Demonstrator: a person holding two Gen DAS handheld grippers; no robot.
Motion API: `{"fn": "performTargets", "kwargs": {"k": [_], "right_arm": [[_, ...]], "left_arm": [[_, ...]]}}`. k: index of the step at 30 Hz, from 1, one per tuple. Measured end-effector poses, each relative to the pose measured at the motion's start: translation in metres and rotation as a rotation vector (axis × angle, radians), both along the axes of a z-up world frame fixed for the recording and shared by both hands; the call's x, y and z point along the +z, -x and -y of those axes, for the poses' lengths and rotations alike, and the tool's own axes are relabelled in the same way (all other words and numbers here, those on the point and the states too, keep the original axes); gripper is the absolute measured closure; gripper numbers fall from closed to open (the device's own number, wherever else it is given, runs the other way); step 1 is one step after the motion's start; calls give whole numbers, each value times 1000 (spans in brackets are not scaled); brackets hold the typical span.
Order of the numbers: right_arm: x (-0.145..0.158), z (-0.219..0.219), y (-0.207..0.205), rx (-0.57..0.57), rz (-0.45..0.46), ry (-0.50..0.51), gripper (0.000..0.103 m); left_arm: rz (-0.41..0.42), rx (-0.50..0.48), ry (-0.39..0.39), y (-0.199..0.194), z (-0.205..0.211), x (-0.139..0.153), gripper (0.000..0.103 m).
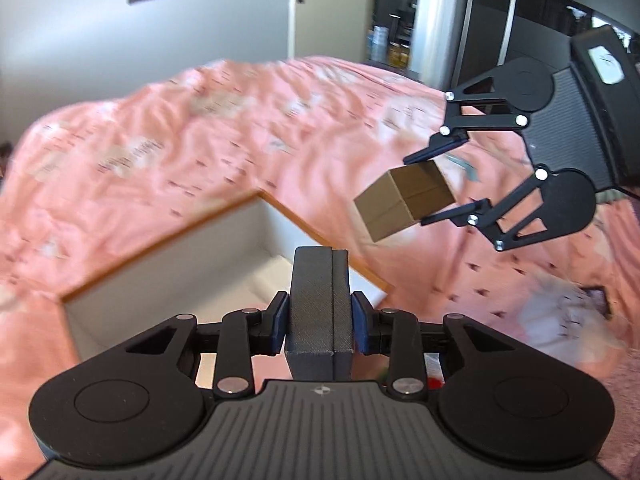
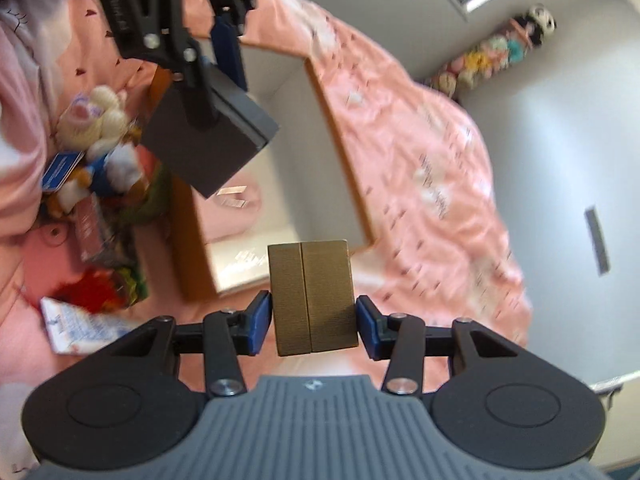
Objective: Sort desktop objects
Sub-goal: 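Lower the gold box into the orange box and open the right tool while the left carries the black box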
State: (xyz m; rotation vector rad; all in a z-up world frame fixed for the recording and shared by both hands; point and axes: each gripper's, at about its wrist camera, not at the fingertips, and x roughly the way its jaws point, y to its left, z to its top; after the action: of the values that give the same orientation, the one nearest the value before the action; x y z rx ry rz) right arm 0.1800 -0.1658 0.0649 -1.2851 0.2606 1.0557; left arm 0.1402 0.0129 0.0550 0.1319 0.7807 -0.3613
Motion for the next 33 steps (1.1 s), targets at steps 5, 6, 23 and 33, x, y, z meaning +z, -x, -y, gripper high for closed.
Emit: {"fn": "performTargets", "kwargs": {"k": [5, 6, 23, 33], "right_arm": [[2, -33, -8, 86, 36, 2, 55], [3, -39, -11, 98, 41, 5, 55], [-89, -149, -99, 130, -28, 155, 55], [-130, -159, -117, 106, -104, 260, 55]], "left_arm": [[25, 81, -45, -12, -23, 6, 65], [25, 92, -49, -13, -27, 5, 65], [-83, 218, 9, -46, -91, -39, 65], [-130, 264, 71, -55, -104, -57, 65]]}}
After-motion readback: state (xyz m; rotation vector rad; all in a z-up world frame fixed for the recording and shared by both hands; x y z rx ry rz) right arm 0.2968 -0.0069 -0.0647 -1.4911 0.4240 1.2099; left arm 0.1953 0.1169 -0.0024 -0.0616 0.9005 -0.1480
